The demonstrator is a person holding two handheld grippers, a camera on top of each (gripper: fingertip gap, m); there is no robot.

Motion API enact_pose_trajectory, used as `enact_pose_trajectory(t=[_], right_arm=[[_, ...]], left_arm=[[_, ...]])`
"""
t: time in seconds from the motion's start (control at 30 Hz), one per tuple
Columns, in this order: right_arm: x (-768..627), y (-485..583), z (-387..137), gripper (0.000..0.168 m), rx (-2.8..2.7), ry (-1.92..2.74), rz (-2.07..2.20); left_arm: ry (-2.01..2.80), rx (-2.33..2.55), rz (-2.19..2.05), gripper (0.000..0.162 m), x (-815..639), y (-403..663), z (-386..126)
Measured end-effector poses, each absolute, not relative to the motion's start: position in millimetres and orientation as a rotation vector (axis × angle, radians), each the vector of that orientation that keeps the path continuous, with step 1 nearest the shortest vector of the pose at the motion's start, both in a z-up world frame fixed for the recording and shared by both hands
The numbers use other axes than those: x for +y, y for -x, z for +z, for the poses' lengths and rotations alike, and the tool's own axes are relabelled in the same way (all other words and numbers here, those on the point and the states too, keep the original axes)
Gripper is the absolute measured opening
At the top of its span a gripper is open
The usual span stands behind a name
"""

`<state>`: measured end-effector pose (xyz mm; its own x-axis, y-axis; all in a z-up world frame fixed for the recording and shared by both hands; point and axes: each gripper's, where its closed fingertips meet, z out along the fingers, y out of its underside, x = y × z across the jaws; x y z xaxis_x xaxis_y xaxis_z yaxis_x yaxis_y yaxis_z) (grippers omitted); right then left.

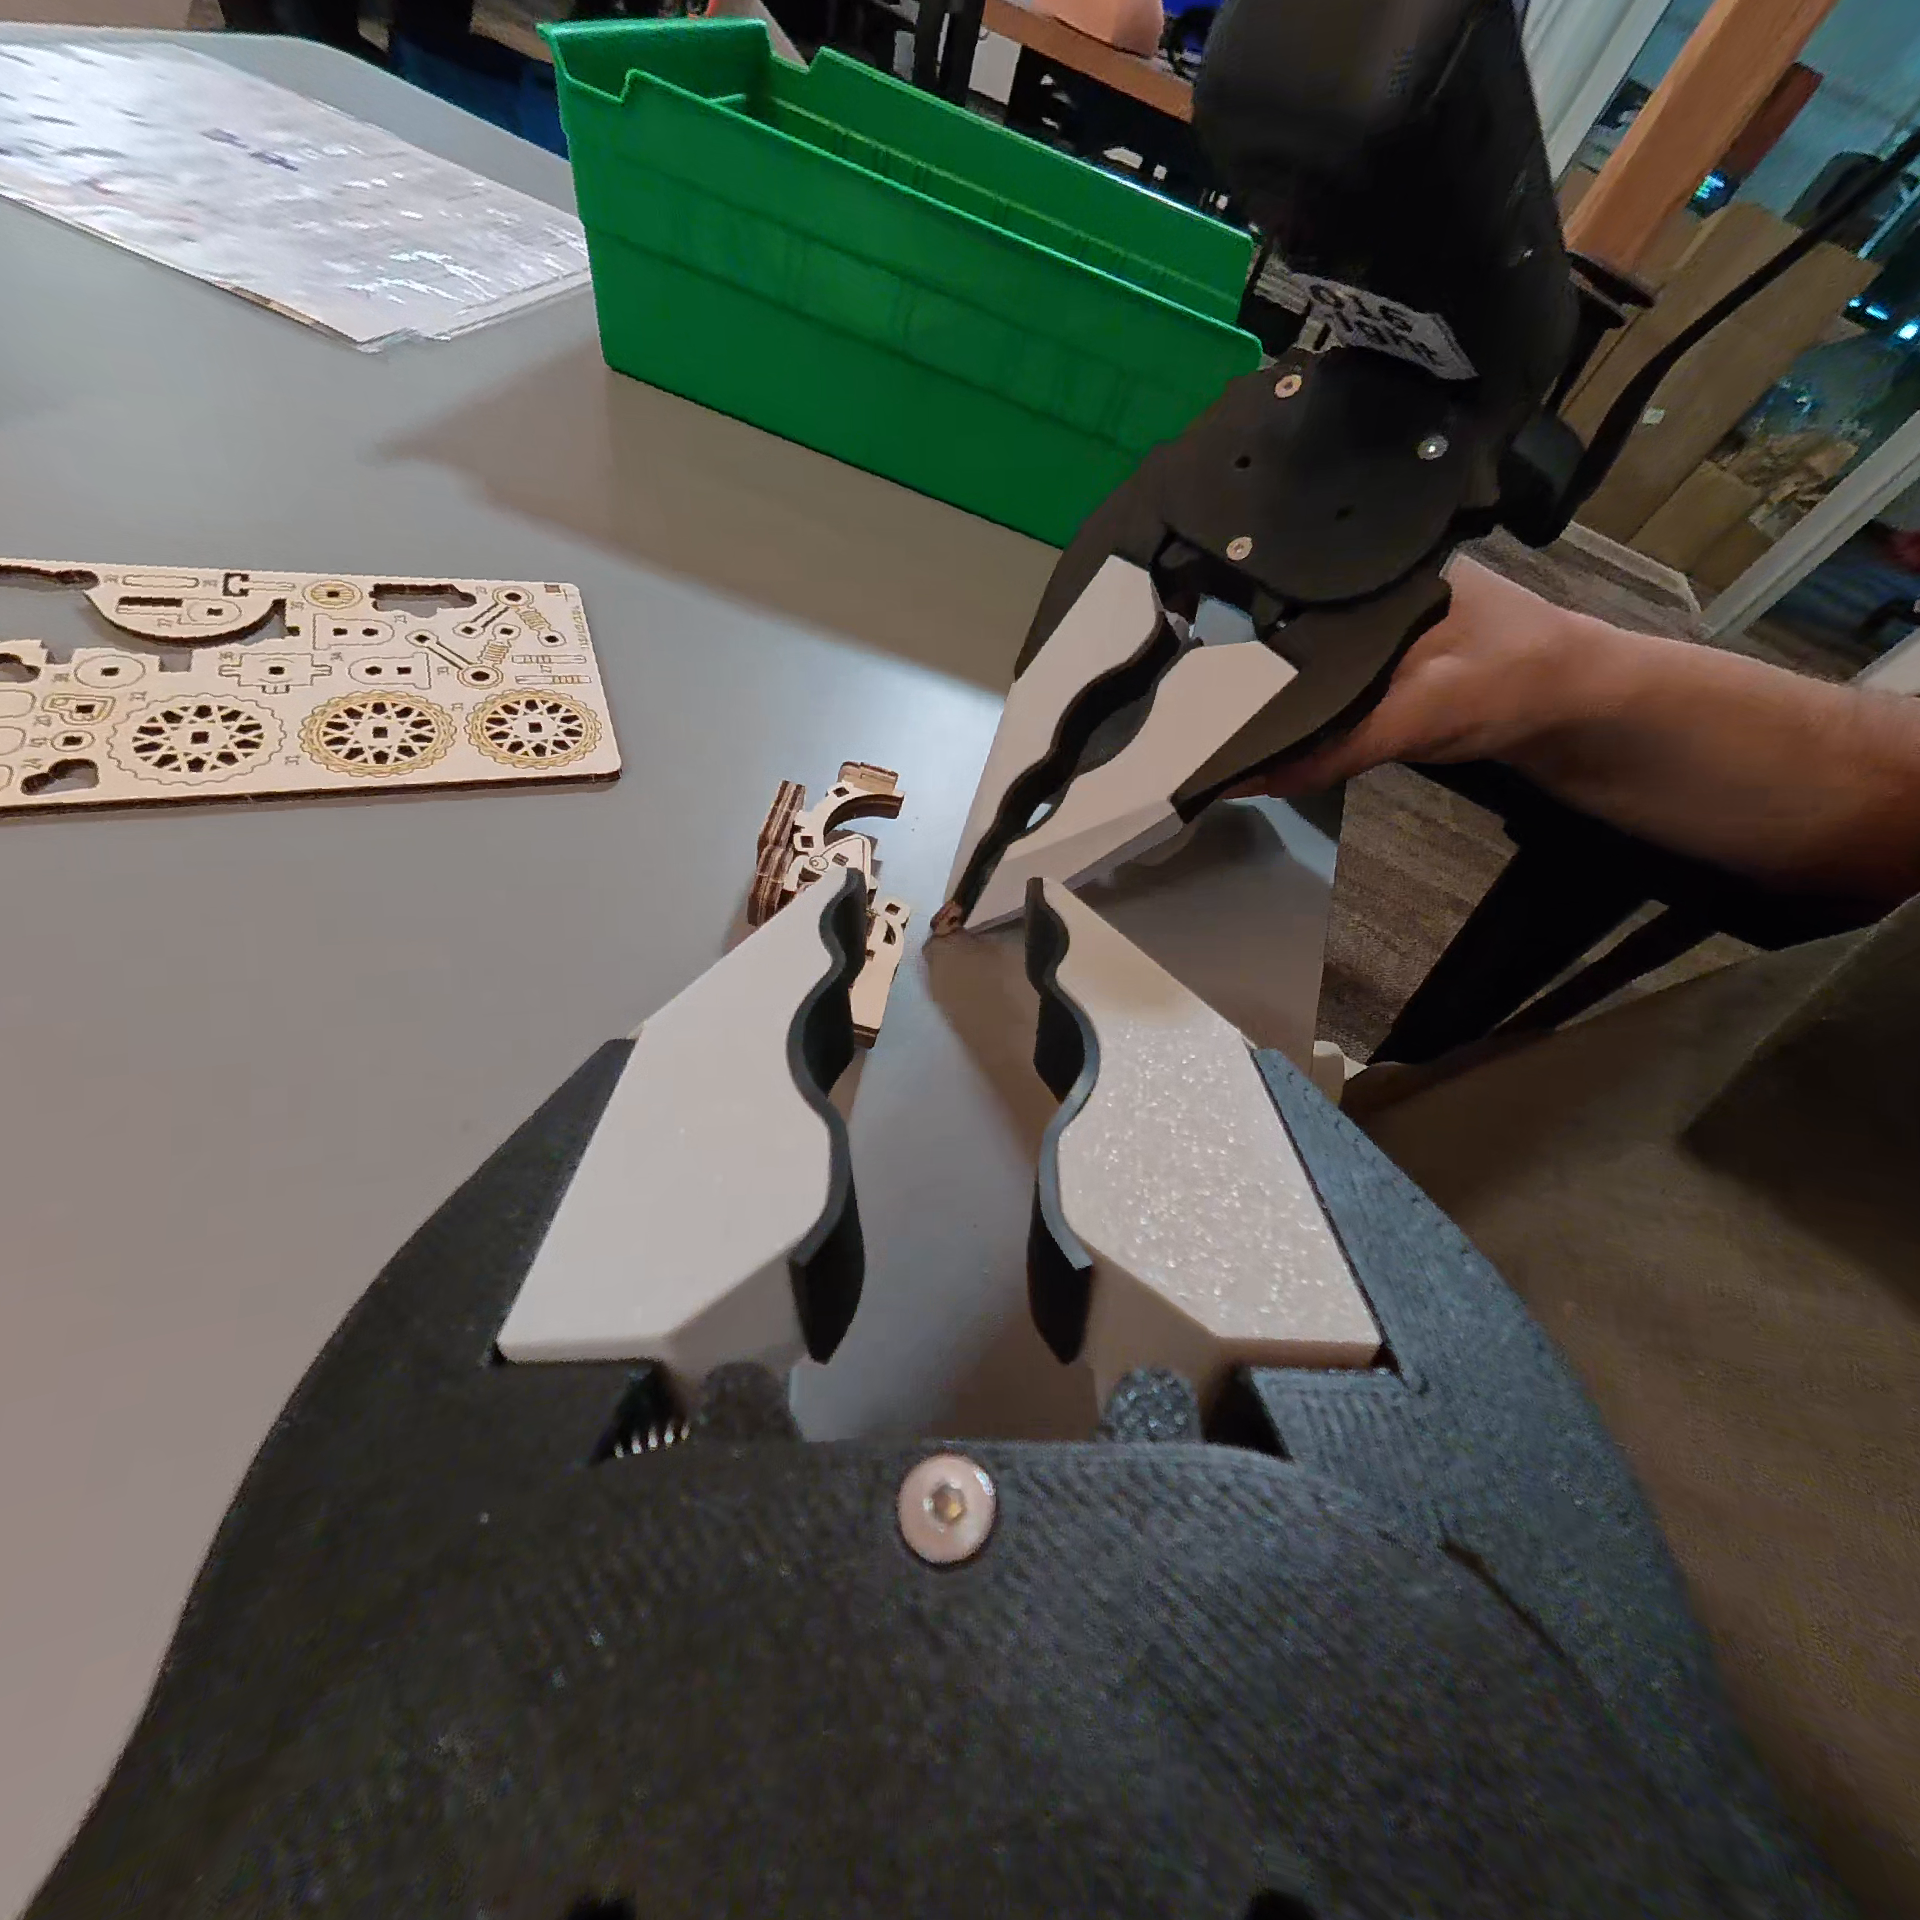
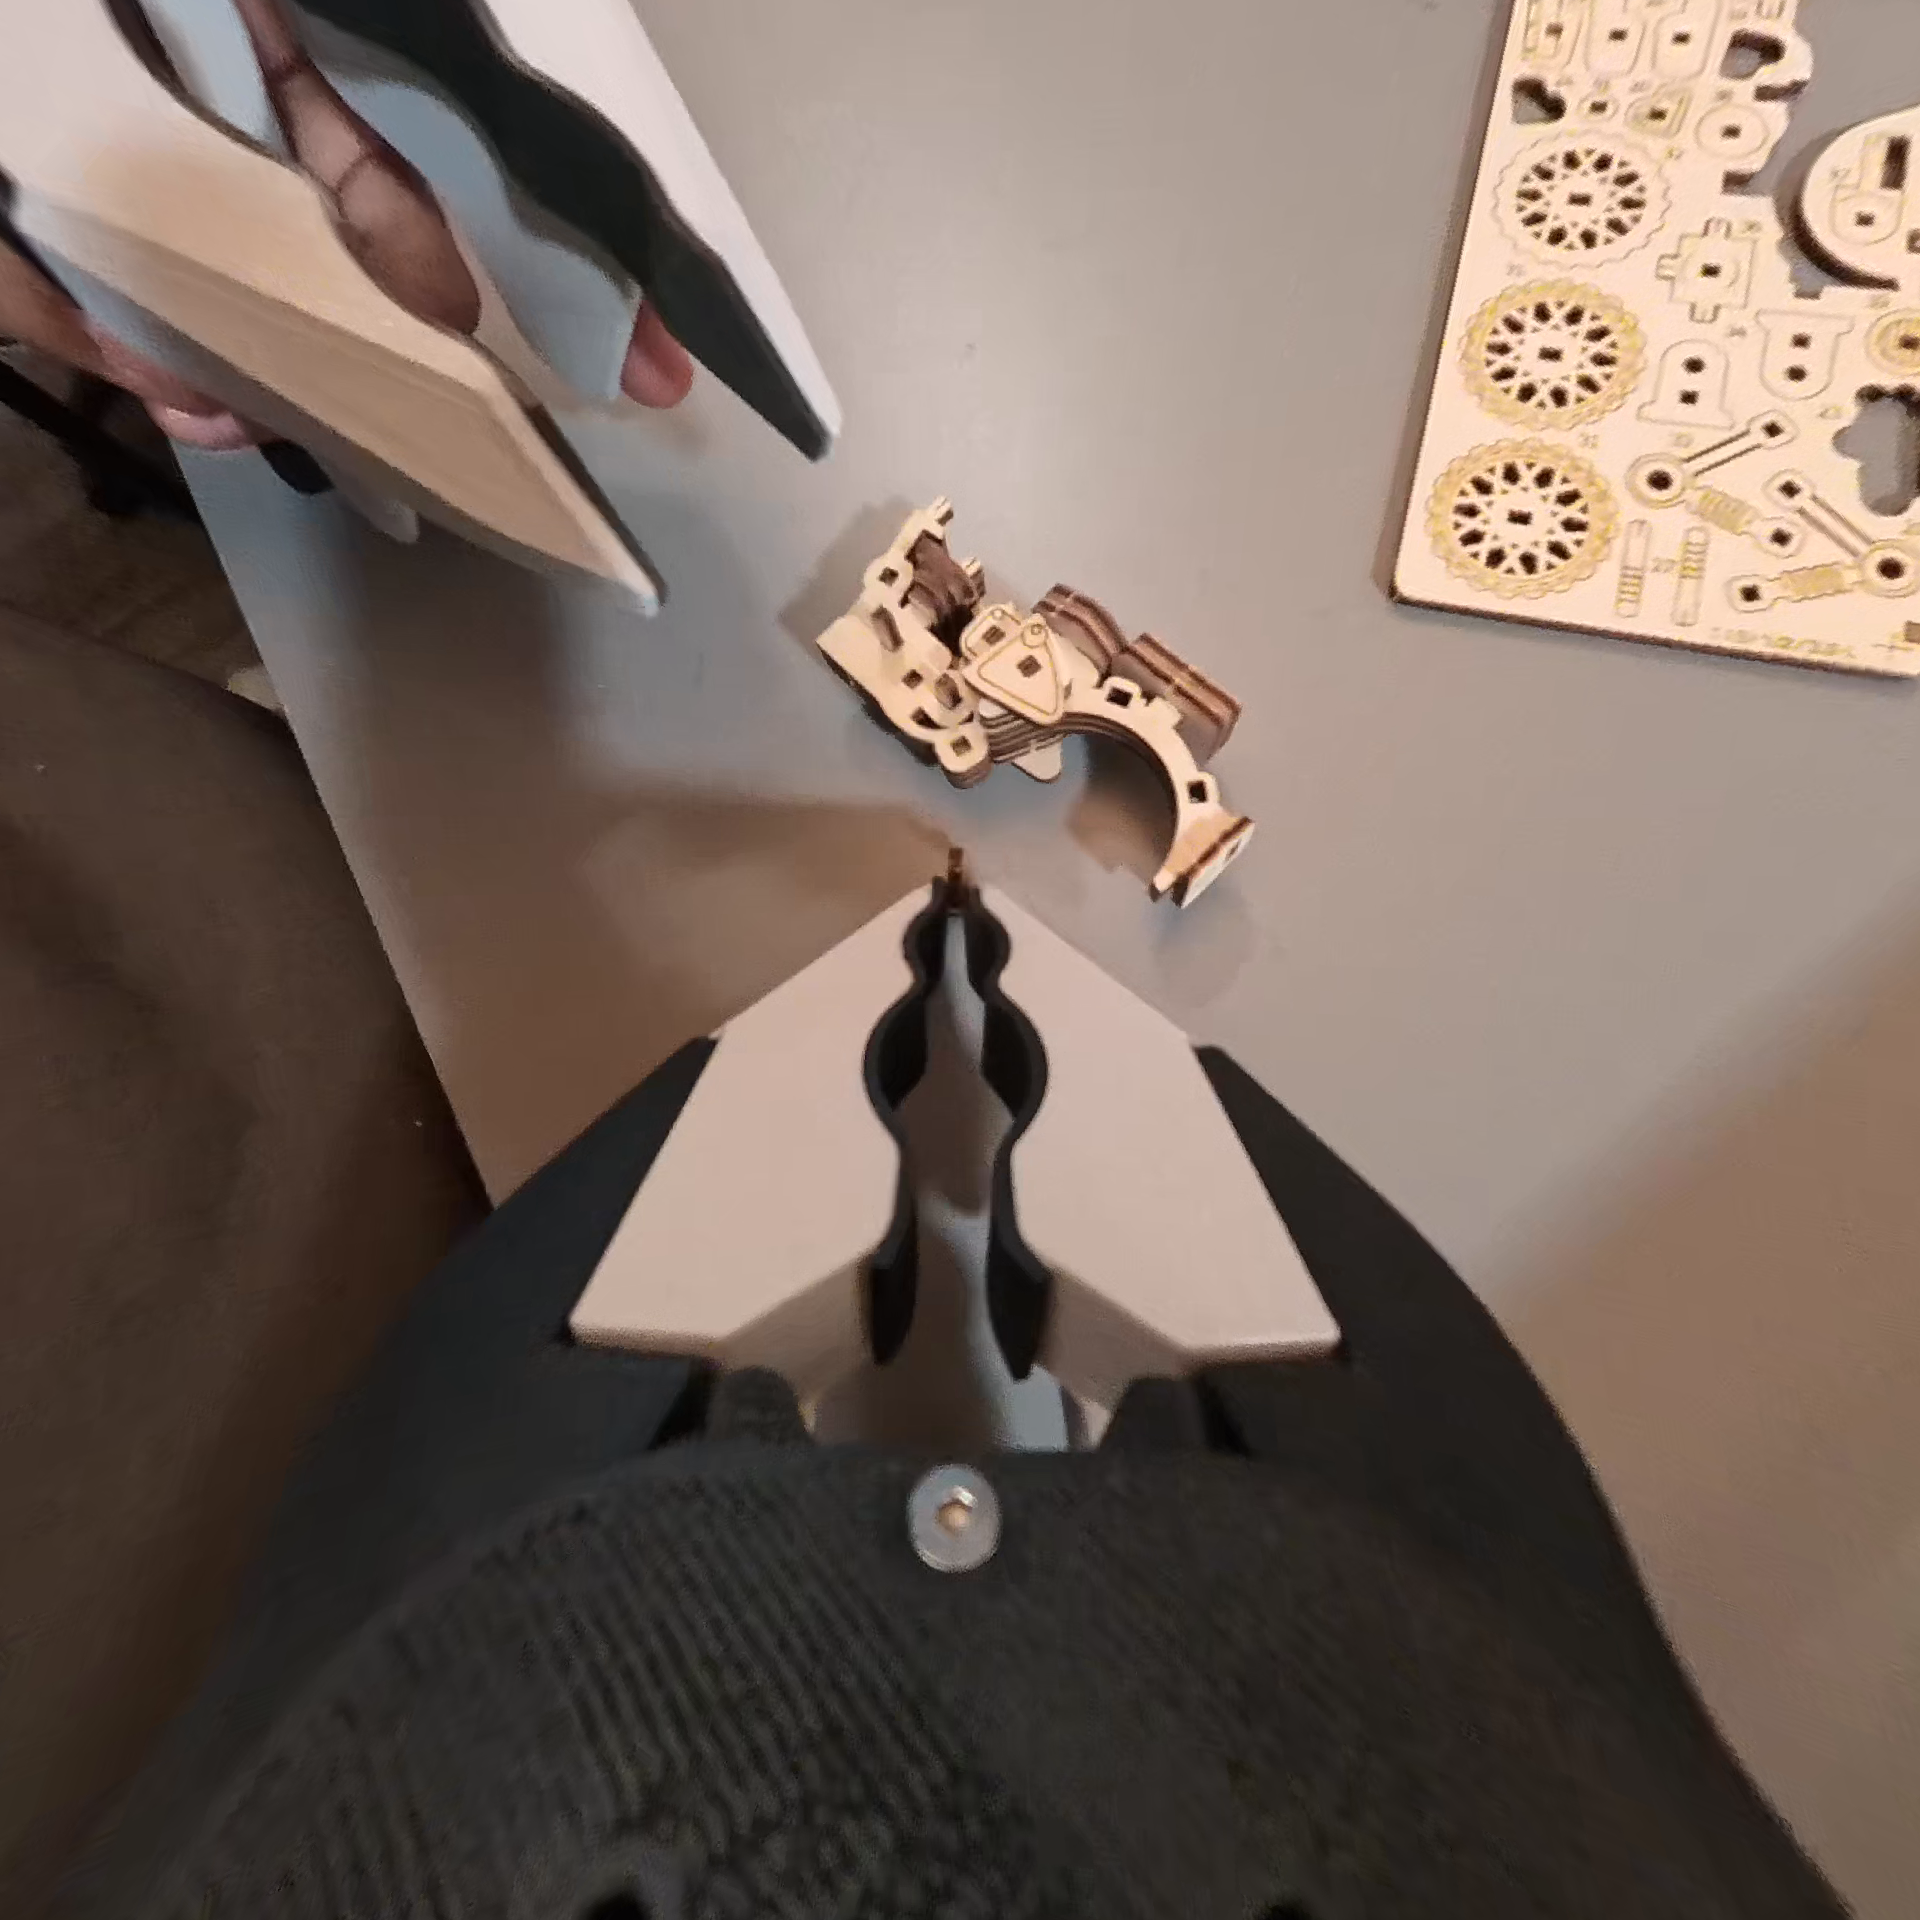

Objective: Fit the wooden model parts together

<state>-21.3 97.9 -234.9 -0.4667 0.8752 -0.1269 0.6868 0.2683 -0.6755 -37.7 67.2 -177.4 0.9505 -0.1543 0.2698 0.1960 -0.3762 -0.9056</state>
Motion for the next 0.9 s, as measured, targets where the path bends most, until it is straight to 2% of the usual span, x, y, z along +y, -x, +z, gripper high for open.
enact_pose_trajectory(t=[0.13, 0.2, 0.23, 0.37, 0.5, 0.67, 0.9], right_arm=[[101, 29, -210, 0.001, -2.182, 1.304, 0.986], [101, 33, -190, 0.001, -2.107, 1.153, 0.957], [100, 34, -180, 0.001, -2.070, 1.066, 0.918], [92, 37, -155, 0.001, -1.954, 0.766, 0.676], [78, 38, -150, 0.001, -1.904, 0.537, 0.446], [66, 39, -152, 0.000, -1.888, 0.406, 0.339], [59, 37, -151, 0.001, -1.882, 0.354, 0.339]], left_arm=[[1.931, -0.108, -0.400, 0.029, 68, 41, -180], [1.934, -0.257, -0.450, 0.017, 69, 47, -184], [1.896, -0.326, -0.561, 0.009, 71, 42, -180], [1.621, -0.544, -1.071, 0.010, 74, 21, -154], [1.463, -0.652, -1.293, 0.015, 71, 24, -146], [1.405, -0.681, -1.346, 0.019, 68, 29, -143], [1.386, -0.730, -1.371, 0.007, 67, 35, -146]])
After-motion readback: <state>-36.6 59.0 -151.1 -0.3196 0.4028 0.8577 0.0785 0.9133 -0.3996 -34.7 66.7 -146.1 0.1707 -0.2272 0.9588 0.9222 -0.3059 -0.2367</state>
